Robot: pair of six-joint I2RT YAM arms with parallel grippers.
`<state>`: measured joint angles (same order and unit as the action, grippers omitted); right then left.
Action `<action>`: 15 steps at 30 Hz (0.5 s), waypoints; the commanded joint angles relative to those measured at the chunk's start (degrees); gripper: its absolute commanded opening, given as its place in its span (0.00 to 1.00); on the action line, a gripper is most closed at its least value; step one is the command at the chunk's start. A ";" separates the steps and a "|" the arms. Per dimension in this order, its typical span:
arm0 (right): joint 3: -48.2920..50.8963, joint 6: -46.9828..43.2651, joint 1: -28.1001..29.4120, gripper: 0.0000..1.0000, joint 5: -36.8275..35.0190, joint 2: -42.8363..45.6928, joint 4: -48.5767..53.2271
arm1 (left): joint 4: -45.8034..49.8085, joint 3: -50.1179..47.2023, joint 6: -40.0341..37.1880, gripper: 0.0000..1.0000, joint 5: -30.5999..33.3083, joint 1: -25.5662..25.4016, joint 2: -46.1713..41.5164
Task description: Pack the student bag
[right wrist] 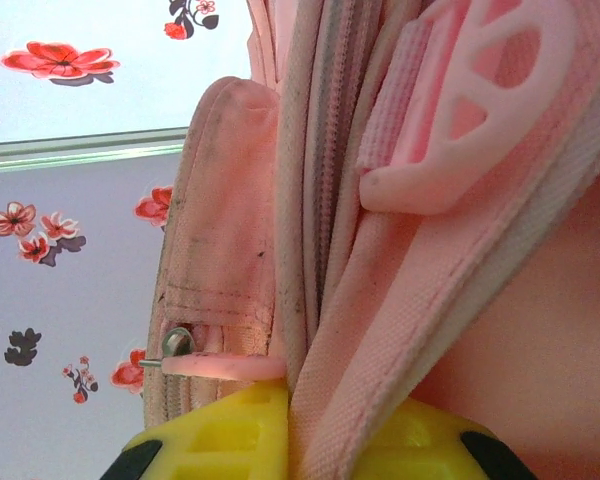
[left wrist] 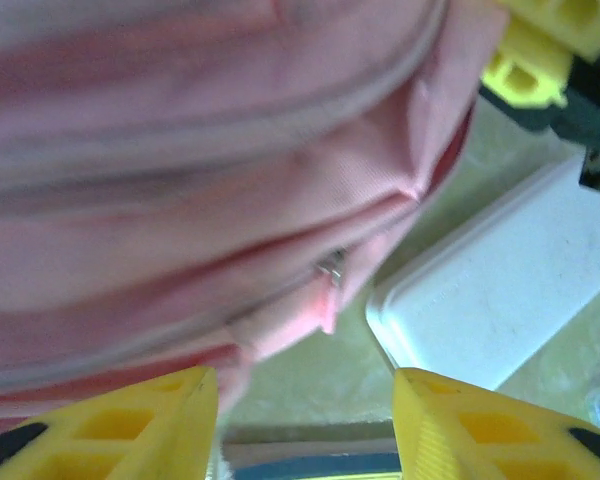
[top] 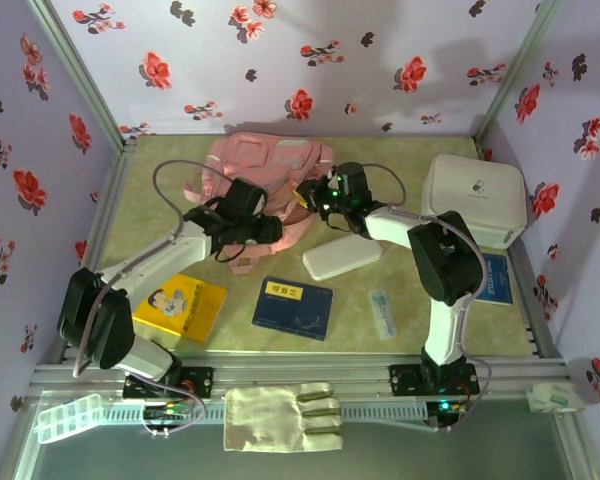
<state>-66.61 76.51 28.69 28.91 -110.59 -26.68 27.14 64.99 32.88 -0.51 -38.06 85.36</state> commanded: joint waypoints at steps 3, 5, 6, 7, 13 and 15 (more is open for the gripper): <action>-2.36 -1.65 1.02 0.15 -1.00 1.34 -2.47 | -5.32 -0.83 6.31 0.43 6.84 -4.88 2.14; -1.87 -1.91 1.11 0.15 -1.24 1.77 -2.84 | -5.64 -0.50 6.87 0.39 9.95 -5.98 3.96; -1.71 -1.90 1.11 0.15 -1.22 1.95 -3.05 | -5.67 -0.33 7.24 0.37 11.60 -6.26 4.70; -1.61 -1.91 1.11 0.15 -1.24 2.20 -3.24 | -5.88 -0.09 7.51 0.35 13.00 -6.47 5.57; -0.84 -1.59 1.11 0.15 -1.36 2.77 -3.78 | -6.28 0.55 8.82 0.30 16.93 -6.58 8.37; -0.73 -1.37 1.11 0.15 -1.11 2.96 -4.00 | -6.47 0.72 8.63 0.30 16.95 -6.59 8.84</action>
<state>-66.61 76.07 29.30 28.05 -110.59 -25.85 22.11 64.38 40.03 12.73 -44.47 93.65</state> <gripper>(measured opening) 0.149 0.306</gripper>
